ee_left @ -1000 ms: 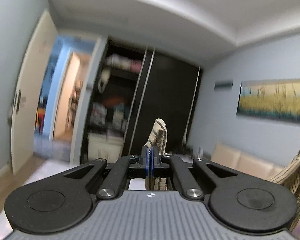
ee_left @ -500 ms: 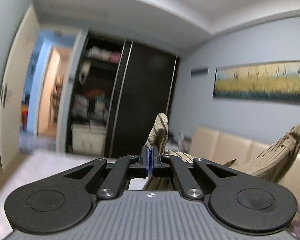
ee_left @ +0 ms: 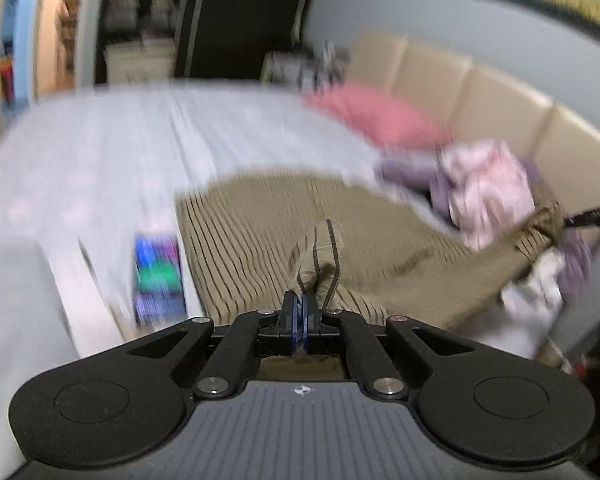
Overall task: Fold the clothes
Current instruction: 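Lower the shirt flat onto the bed and open both grippers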
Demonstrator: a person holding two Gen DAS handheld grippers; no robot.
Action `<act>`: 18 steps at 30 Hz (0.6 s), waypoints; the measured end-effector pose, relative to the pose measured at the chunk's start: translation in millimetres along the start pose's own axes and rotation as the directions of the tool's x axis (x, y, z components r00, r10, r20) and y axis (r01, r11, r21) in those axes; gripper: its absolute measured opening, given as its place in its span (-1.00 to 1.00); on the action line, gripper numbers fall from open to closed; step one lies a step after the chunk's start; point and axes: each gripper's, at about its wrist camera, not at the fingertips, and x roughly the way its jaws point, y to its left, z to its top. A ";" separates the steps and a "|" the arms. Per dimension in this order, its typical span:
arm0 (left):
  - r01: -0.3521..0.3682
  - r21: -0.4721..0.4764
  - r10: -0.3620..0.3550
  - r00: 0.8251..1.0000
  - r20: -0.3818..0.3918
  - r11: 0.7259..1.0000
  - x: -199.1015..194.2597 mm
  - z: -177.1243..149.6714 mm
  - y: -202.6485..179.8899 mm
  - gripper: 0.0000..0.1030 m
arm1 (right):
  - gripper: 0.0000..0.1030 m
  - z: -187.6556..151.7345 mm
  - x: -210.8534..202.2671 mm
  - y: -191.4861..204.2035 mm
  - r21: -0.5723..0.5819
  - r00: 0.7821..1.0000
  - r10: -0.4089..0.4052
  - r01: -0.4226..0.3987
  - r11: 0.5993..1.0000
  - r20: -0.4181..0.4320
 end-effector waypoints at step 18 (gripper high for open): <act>-0.041 0.046 0.054 0.940 -0.336 0.998 25.5 -30.6 5.6 -0.97 | -0.27 -4.7 48.5 12.8 -0.083 0.966 -0.206 0.195 0.977 -0.157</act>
